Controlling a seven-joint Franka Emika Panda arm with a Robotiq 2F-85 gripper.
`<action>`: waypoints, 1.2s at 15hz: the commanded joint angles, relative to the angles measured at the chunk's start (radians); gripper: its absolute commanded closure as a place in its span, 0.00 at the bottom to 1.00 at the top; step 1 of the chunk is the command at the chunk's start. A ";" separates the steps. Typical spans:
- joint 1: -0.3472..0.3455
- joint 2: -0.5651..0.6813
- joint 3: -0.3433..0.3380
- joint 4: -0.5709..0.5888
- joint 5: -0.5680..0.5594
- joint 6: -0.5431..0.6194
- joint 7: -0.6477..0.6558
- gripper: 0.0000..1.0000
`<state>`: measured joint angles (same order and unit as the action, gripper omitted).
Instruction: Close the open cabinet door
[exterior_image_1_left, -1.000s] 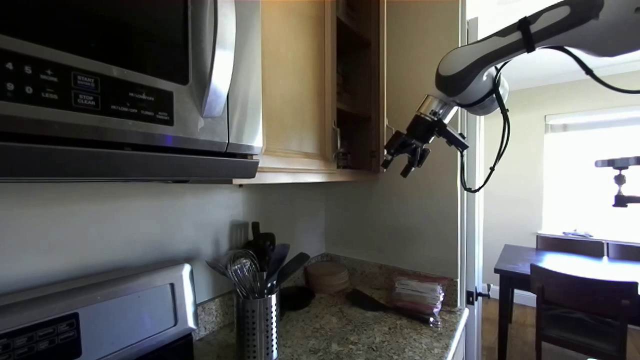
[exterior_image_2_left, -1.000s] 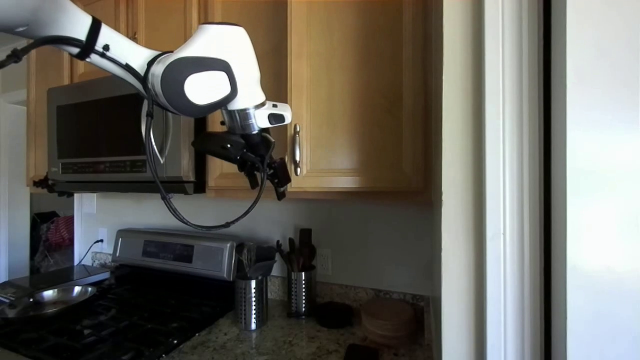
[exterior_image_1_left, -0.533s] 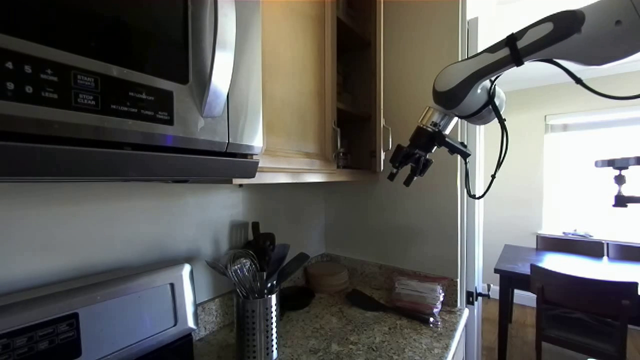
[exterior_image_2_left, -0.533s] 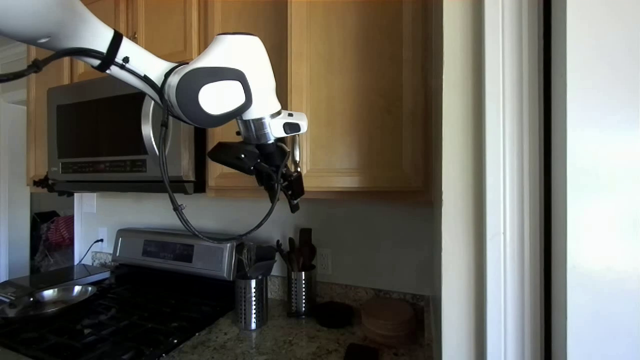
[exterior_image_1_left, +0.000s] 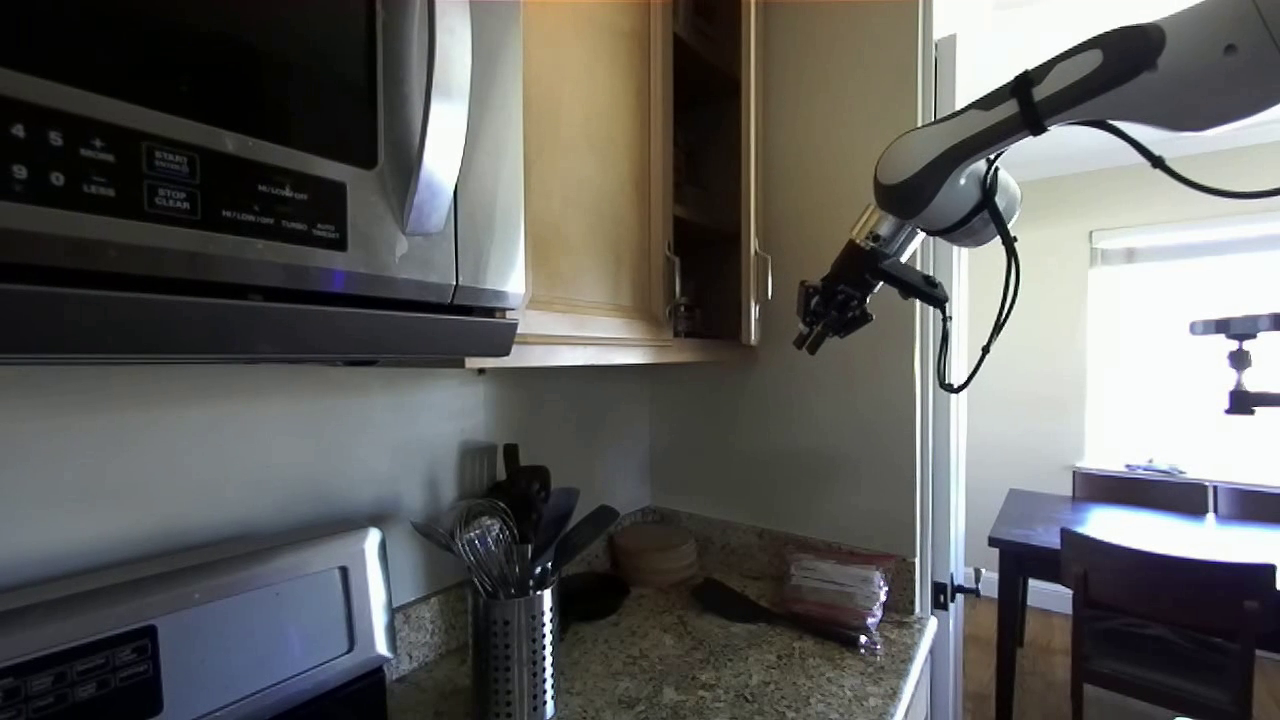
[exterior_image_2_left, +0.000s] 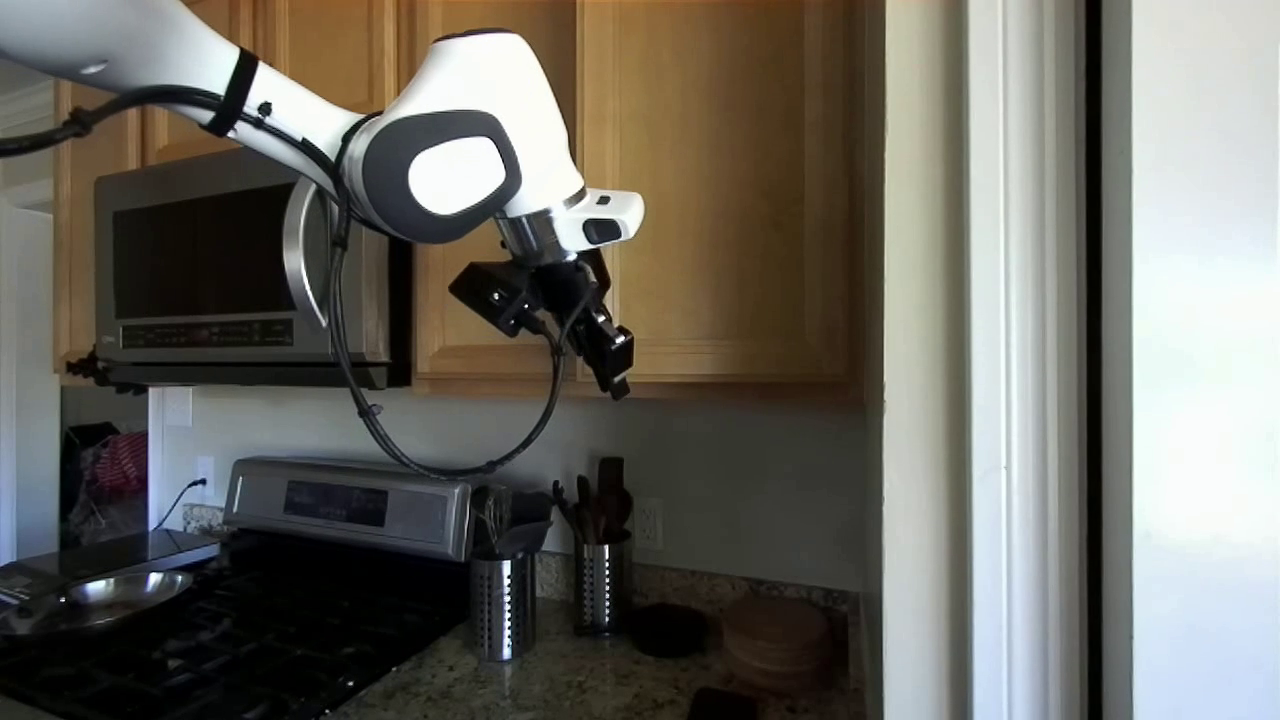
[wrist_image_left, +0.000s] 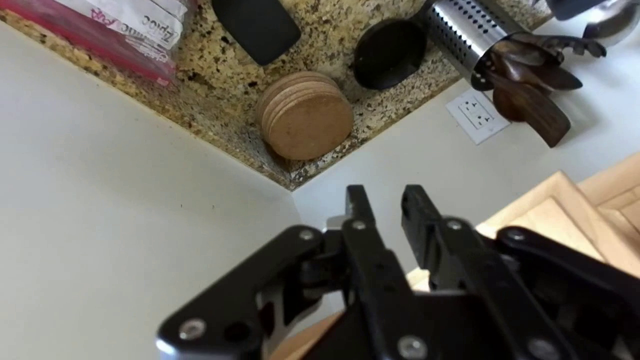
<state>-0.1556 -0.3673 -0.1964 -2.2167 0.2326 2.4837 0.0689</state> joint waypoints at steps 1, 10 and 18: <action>0.003 0.031 0.014 0.031 0.043 0.052 0.095 0.99; 0.022 0.156 0.070 0.114 0.099 0.265 0.256 0.97; 0.067 0.240 0.093 0.186 0.176 0.333 0.267 0.97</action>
<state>-0.1126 -0.1614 -0.1072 -2.0671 0.3593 2.7857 0.3241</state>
